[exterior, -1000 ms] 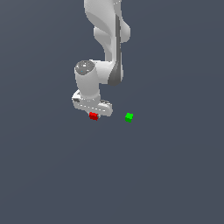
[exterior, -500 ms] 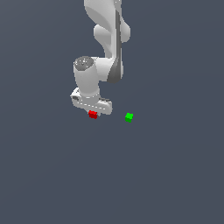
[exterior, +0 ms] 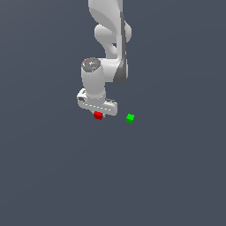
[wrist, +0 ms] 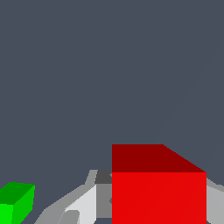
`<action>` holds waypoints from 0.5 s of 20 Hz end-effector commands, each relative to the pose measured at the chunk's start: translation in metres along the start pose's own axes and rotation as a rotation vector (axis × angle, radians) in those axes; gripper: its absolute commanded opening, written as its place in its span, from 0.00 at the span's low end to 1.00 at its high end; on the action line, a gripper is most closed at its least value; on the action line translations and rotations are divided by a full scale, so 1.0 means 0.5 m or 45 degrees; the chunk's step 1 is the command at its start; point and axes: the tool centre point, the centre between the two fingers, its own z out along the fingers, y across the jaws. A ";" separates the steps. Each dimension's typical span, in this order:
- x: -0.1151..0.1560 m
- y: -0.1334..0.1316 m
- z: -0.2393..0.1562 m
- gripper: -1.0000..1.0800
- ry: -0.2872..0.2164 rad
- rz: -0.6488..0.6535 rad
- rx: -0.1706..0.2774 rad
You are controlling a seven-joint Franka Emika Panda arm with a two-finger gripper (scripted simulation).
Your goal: Stack the red cube on top of the green cube.
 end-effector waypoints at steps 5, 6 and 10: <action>-0.050 -0.087 0.028 0.00 0.000 -0.002 0.000; -0.060 -0.105 0.034 0.00 0.000 -0.002 0.000; -0.104 -0.182 0.059 0.00 0.000 -0.002 0.001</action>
